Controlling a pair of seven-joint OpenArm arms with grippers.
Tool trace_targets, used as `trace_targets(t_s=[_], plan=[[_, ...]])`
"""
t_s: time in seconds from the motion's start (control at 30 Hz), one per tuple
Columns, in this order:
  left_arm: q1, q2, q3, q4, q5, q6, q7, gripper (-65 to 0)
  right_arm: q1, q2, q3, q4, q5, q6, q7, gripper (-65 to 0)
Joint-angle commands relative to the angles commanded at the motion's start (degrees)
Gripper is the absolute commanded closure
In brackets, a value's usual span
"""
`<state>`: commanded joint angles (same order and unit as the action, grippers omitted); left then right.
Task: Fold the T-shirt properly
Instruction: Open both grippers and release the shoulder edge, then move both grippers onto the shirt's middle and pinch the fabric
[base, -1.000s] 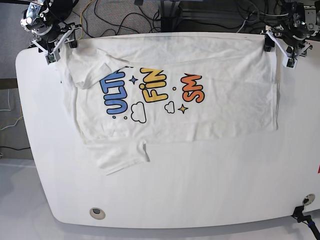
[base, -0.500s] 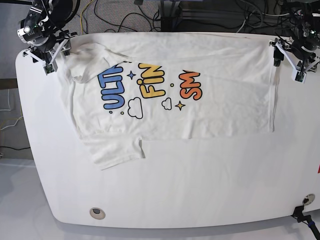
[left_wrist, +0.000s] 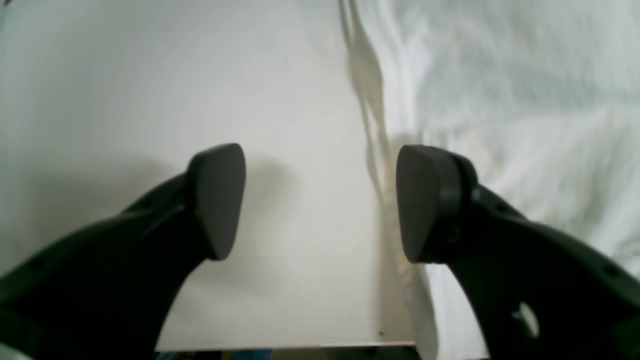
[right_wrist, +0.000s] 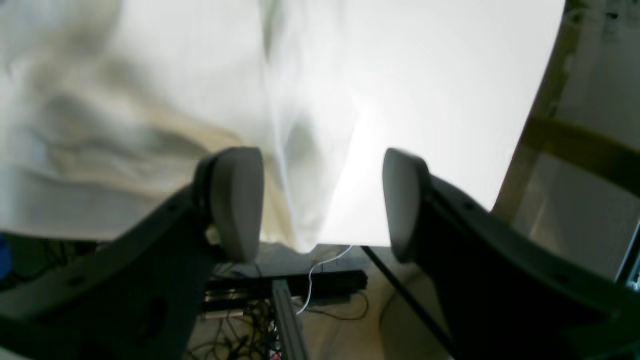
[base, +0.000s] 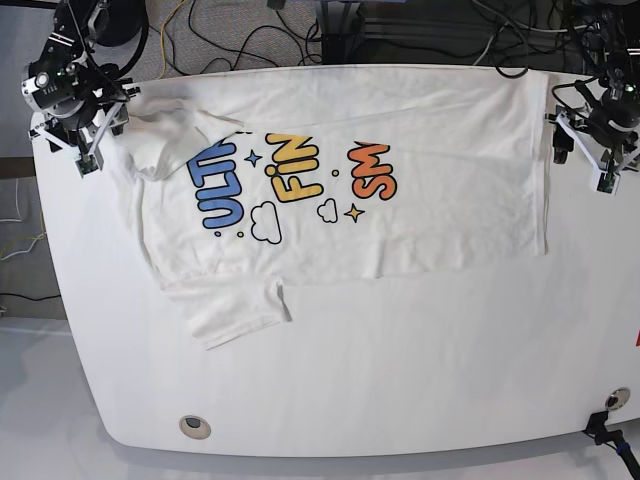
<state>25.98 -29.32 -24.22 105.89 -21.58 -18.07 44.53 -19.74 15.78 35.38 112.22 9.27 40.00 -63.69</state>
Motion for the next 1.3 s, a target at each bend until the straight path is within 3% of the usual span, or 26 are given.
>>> trace_targets(t_s=[0.17,0.33,0.57,0.9,1.23,1.3], plan=[[-1.5,0.1,0.1,0.0,-0.2,0.0,0.0,-44.9,2.5,-0.4,-0.3,-0.1,0.0,0.00,-0.2,-36.3],[-6.6,3.7,0.2,-0.1,0.0,0.0,-0.1,-44.9,8.2,-0.4,-4.7,-0.5,-0.2,0.00,-0.2,-36.3],[-15.6,6.2,2.4,-2.2,0.1,0.0,0.0,-44.9,19.2,-2.7,-6.1,-10.3,-0.4,0.00,0.8,-36.2],[-28.4,6.6,4.8,-16.3,-0.2,0.0,-0.4,-45.1,34.1,-1.1,-6.3,-30.9,-0.4,0.00,10.5,-36.2],[-35.3,6.6,6.3,-29.1,-0.3,-0.2,-4.3,-45.3,43.9,2.2,-14.2,-51.1,-0.4,0.00,22.9,-36.2],[-36.0,6.6,6.4,-32.6,-0.3,-2.9,-5.6,-45.3,44.2,2.3,-14.6,-53.4,-0.4,0.00,24.9,-36.2]])
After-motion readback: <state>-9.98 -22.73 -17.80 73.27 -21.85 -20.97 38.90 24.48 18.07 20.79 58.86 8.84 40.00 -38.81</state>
